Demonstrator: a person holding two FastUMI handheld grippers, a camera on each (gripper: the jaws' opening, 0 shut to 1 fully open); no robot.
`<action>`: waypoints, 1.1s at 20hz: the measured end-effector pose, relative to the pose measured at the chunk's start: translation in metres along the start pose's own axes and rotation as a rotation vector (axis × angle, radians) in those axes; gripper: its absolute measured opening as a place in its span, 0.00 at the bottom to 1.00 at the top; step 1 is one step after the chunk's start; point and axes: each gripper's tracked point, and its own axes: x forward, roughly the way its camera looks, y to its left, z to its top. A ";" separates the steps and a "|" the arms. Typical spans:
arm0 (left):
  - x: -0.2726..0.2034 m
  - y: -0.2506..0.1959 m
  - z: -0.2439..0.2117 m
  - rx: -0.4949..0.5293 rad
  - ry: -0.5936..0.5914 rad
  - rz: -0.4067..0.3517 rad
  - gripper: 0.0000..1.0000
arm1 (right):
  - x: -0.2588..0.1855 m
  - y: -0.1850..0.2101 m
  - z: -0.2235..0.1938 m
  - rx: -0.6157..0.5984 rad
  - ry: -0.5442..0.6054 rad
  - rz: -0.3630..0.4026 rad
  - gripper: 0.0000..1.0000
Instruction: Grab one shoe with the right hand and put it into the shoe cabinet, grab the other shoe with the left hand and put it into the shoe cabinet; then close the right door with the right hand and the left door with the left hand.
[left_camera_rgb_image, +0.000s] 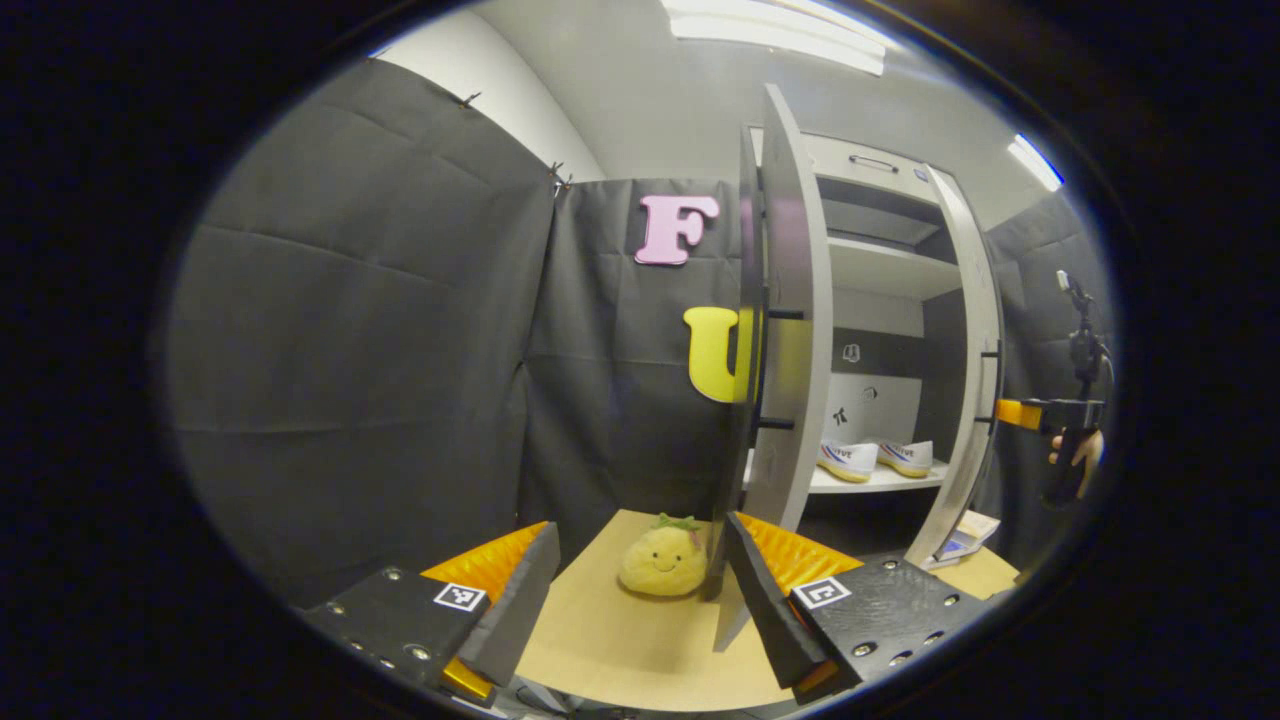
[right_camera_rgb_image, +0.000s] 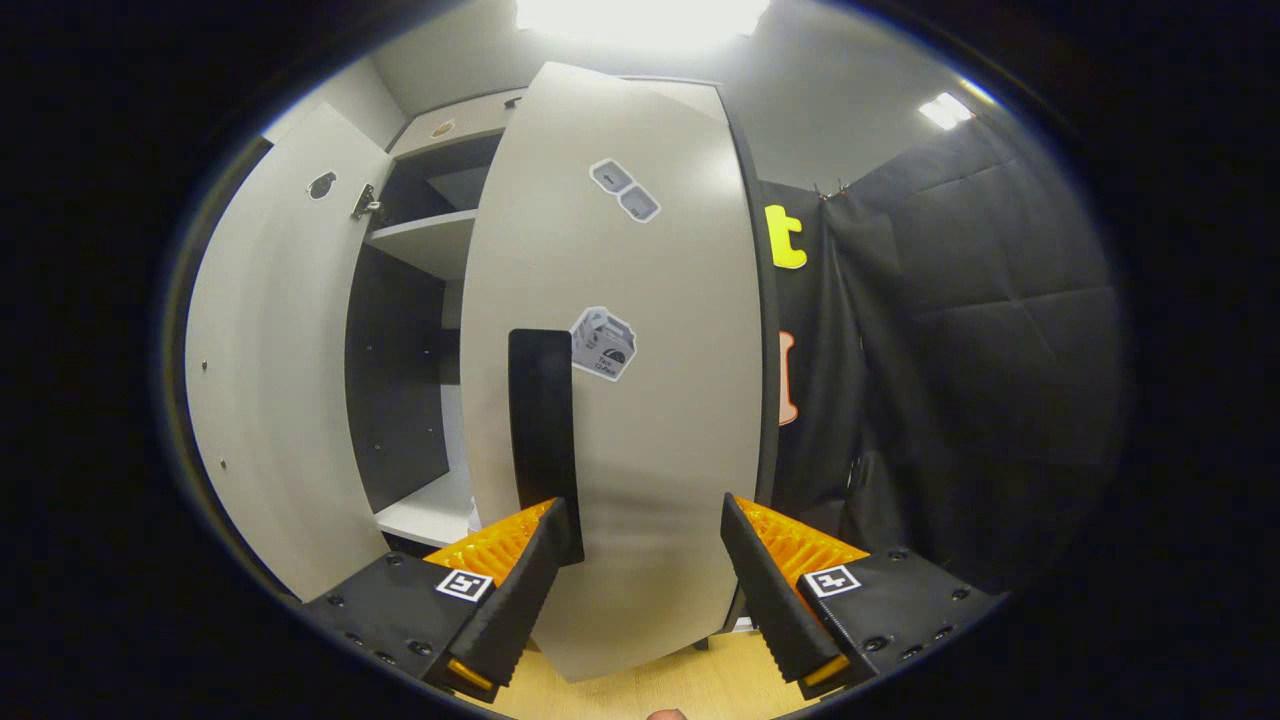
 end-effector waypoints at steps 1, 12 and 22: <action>0.001 0.003 0.000 -0.003 0.002 0.002 0.95 | 0.001 0.001 0.000 0.001 -0.001 -0.002 0.97; 0.058 0.014 0.020 0.015 -0.005 0.014 0.95 | -0.044 -0.019 -0.016 0.020 0.026 0.065 0.98; 0.157 0.000 0.059 0.032 -0.031 -0.019 0.95 | -0.074 -0.089 -0.032 0.032 0.048 -0.022 0.98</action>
